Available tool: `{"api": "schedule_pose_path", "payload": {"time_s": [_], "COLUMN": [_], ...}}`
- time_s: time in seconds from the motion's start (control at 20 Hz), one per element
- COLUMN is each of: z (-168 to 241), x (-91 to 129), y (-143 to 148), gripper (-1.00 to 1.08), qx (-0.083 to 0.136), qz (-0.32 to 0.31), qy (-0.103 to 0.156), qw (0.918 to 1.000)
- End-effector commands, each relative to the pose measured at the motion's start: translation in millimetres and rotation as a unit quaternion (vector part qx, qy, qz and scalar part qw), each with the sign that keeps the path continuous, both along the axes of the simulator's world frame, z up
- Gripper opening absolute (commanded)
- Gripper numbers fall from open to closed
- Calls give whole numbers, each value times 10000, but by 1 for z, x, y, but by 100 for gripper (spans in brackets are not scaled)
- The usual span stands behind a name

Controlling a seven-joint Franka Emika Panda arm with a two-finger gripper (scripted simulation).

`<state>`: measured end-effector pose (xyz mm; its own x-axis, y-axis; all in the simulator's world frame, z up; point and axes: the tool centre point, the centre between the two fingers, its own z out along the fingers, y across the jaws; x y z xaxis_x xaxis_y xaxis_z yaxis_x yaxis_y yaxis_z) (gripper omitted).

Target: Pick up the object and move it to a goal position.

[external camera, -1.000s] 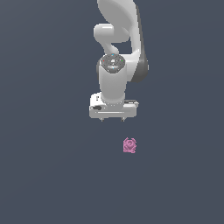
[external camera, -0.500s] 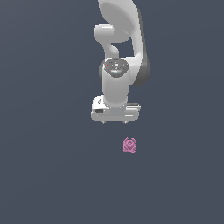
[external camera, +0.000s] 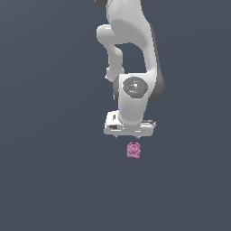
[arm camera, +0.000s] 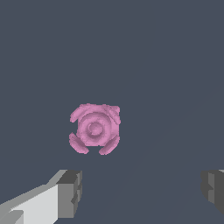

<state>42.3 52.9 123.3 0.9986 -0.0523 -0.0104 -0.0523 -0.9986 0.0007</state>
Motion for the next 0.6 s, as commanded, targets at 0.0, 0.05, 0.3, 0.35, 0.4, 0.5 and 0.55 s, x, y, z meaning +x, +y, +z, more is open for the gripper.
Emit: {"api": "schedule_pose_path", "payload": {"time_s": [0.0,0.05,0.3,0.35,0.4,0.5,0.55], "z": [-10,-14,-27,-29,-31,-33,-33], "x": [9,12,23,24,25,26,27], "y": [13,17,33,35,37,39,40], "gripper": [100,100,100,100,100,100,100], "qx": [-2,-2,-2,-1,-1,-1,-1], "qz": [-89,-118,-228,-243,-254,-270,-273], "qy": [-17,-23,-44,-46,-48,-51,-52], "qw": [10000,9999,9997,9997,9997,9996,9996]}}
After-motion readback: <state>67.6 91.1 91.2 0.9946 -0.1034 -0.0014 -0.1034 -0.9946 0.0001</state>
